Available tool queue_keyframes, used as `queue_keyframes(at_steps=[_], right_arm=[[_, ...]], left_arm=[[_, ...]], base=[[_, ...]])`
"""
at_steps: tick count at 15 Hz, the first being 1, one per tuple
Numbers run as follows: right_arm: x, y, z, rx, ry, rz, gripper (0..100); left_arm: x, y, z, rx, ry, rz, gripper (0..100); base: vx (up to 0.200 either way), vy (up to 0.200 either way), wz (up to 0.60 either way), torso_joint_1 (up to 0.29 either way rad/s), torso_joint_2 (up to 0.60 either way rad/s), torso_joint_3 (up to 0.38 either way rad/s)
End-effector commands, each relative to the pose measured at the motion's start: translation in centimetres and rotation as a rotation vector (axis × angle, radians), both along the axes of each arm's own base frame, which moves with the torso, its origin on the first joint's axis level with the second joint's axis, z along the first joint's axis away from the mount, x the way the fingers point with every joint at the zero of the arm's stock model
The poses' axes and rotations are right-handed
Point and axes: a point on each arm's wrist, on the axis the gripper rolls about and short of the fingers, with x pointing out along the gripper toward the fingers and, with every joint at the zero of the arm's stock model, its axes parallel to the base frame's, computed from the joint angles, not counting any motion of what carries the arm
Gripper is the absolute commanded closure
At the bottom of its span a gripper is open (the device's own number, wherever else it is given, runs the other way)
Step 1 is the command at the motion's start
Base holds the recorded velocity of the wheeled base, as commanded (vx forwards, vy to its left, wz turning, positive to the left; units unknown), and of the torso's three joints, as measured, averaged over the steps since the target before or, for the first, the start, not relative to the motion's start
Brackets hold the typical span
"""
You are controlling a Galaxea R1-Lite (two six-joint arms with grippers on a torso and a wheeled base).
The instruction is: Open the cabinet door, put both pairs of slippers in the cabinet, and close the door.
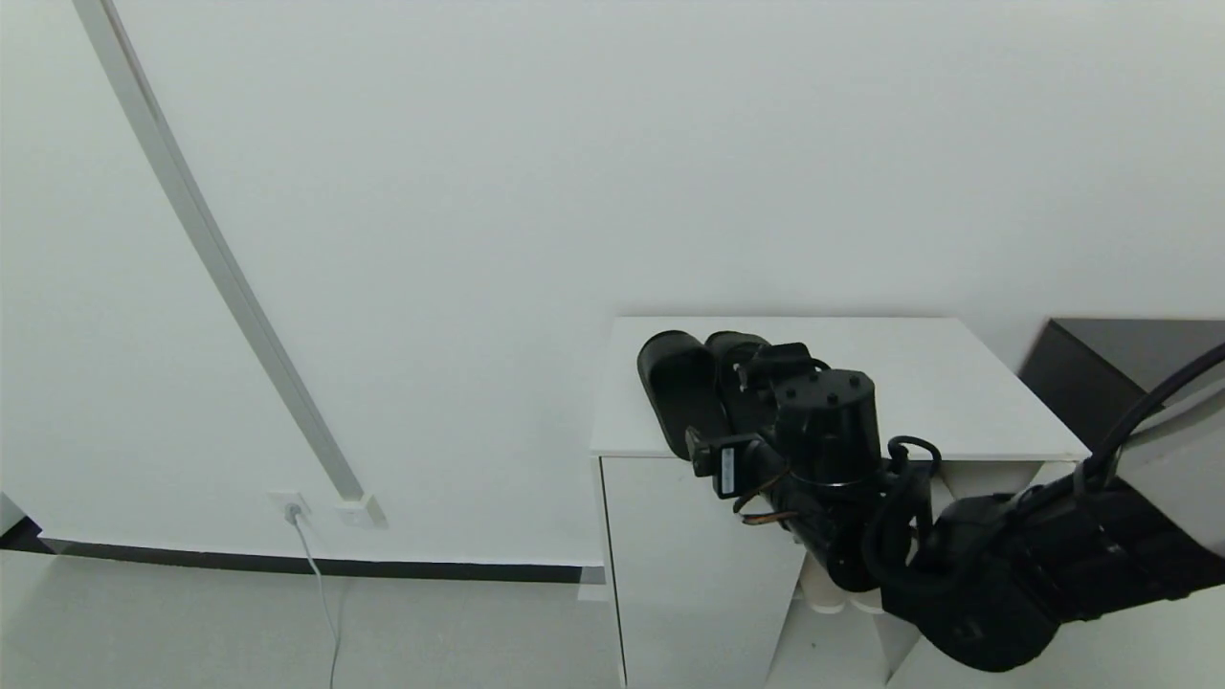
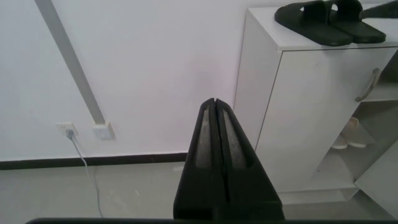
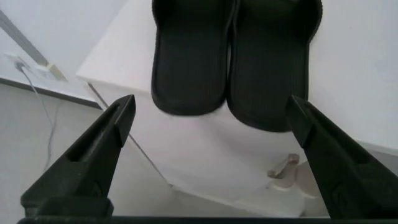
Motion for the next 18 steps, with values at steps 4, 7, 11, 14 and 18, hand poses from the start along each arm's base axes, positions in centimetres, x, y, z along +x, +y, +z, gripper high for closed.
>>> queue_keyframes(at_steps=[4,7,11,14,18], right_arm=[[0.9,0.4,1.6,0.058,-0.001,-0.019,0],[0.7,0.2,0.2,0.038,0.029,-0.017,0],[1.2,0.0,-2.5,0.026,0.035,-0.027,0],[3.1,0.0,-3.7,0.031,0.030,-0.047,0],[5.4,0.7,-4.4,0.040,0.002,-0.038,0]], left_arm=[[0.0,0.0,0.0,0.000,0.002,-0.002,100],[0.0,0.0,0.0,-0.002,0.002,-0.002,100],[0.0,0.0,0.0,-0.002,0.001,0.000,100],[0.0,0.0,0.0,-0.003,0.001,0.000,100],[0.0,0.0,0.0,-0.005,0.001,0.000,100]], base=[[0.200,0.000,0.00,-0.005,0.00,0.004],[0.200,0.000,0.00,0.009,0.01,-0.004],[0.200,0.000,0.00,0.002,0.00,0.000],[0.000,0.000,0.00,0.000,0.00,0.000],[0.000,0.000,0.00,0.000,0.00,0.000]])
